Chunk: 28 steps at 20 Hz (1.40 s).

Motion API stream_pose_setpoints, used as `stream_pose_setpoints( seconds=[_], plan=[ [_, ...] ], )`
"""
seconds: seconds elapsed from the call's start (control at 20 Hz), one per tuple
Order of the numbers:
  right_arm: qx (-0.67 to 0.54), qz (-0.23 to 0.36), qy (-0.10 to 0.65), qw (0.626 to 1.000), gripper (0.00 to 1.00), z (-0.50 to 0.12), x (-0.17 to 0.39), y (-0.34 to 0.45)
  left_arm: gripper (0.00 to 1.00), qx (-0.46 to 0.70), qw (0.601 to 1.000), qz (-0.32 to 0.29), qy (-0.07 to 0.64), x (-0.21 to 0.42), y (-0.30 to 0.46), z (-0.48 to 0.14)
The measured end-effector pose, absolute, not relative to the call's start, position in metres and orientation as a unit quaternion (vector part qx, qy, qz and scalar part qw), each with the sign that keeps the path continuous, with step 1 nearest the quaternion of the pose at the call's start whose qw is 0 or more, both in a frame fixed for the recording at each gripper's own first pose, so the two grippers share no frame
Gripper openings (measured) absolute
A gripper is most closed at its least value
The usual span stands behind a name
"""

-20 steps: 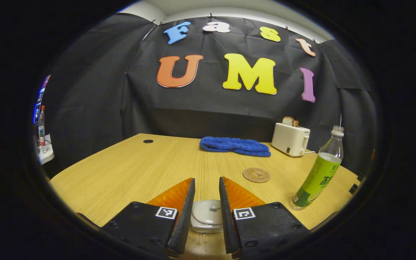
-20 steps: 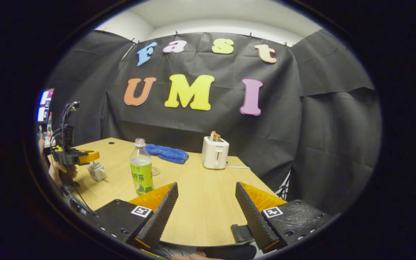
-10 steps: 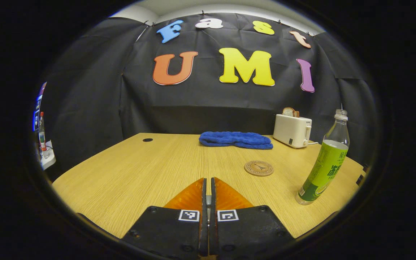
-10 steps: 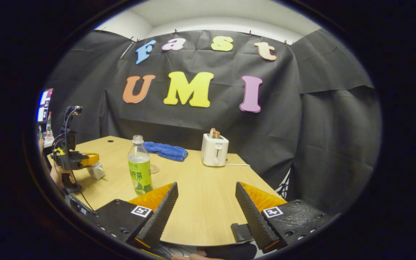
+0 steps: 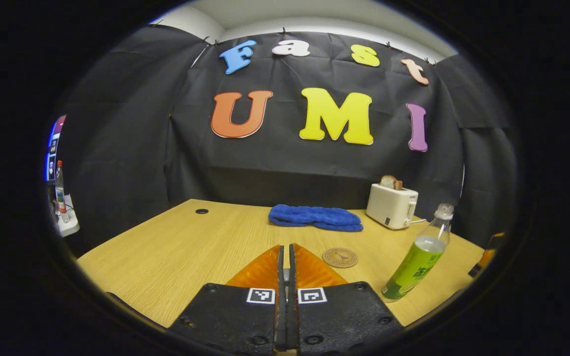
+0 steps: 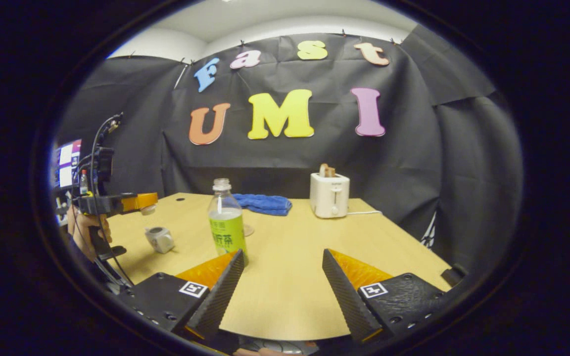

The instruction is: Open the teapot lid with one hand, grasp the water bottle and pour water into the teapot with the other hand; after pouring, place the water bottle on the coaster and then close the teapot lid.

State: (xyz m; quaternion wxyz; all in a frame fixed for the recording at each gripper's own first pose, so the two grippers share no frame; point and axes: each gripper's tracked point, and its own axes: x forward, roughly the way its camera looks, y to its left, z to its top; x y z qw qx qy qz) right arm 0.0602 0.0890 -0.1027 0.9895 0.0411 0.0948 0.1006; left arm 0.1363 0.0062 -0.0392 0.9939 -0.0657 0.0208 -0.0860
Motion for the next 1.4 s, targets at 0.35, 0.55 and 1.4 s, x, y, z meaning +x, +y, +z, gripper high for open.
stream_pose_setpoints(
  seconds=[0.35,0.55,1.4],
  plan=[
    [0.044,0.162,0.101,0.981,0.95,-0.139,0.106,0.162,0.03,-0.074,0.994,-0.084,0.011,0.083,0.011,-0.014],
    [0.045,0.153,0.079,0.984,0.95,-0.13,0.133,0.181,0.03,-0.057,0.993,-0.098,0.012,0.059,0.008,-0.014],
    [-0.162,0.15,0.077,0.972,0.72,-0.102,0.152,0.258,0.03,-0.093,0.99,-0.104,0.021,0.062,0.074,-0.019]
  ],
)
